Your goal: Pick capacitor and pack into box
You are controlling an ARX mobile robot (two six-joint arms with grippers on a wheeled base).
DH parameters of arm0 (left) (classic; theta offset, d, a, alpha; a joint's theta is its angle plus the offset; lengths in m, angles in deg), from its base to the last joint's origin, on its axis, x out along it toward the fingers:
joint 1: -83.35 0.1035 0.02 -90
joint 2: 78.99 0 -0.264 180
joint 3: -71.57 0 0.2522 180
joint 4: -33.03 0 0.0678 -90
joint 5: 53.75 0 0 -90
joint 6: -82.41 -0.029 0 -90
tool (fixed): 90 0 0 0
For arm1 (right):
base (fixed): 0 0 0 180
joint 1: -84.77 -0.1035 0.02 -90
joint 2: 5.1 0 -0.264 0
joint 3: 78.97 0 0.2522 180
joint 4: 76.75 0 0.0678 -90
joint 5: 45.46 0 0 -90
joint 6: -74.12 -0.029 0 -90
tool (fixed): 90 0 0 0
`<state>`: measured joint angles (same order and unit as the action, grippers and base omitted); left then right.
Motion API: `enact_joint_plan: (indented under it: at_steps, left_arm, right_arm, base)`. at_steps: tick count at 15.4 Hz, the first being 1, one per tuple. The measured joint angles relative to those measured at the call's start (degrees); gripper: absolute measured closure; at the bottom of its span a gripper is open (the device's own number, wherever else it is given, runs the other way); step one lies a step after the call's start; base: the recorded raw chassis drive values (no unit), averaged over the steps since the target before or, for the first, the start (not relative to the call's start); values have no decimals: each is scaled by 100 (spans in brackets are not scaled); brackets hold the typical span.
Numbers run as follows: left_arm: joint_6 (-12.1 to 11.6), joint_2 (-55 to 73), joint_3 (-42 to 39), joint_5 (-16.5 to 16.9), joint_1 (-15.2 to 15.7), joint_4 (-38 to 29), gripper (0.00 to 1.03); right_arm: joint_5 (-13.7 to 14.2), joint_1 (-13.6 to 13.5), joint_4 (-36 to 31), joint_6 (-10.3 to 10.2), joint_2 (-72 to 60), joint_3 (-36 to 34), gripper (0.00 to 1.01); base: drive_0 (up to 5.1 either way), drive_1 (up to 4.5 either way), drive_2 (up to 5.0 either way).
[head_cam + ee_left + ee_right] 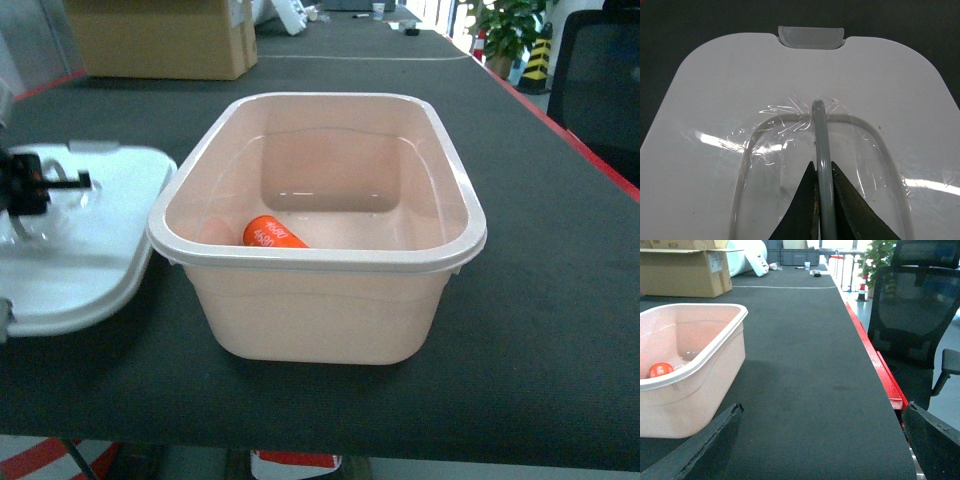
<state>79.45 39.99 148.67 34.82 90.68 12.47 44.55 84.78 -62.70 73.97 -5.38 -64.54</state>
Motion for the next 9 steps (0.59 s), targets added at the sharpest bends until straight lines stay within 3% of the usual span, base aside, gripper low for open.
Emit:
enact_joint_plan:
  at_steps: [2,4,6,9]
  left_arm:
    - [166,-1222,448,-77,-144,444,101]
    - [553,-2015,907,-319,-691,1102,101]
    - [796,-2142,1012,-721,-1644,1569,101]
    - [811,-1585,1241,-1655,-3010,2037,101]
  right_arm:
    - [0,0,0,0,0,0,3]
    - [0,0,-2,0,0,0,3]
    - [0,0,0,0,0,0,3]
    - [0,0,0,0,0,0,3]
  base:
    - [0,0,0]
    - [0,0,0]
    - [0,0,0]
    - [0,0,0]
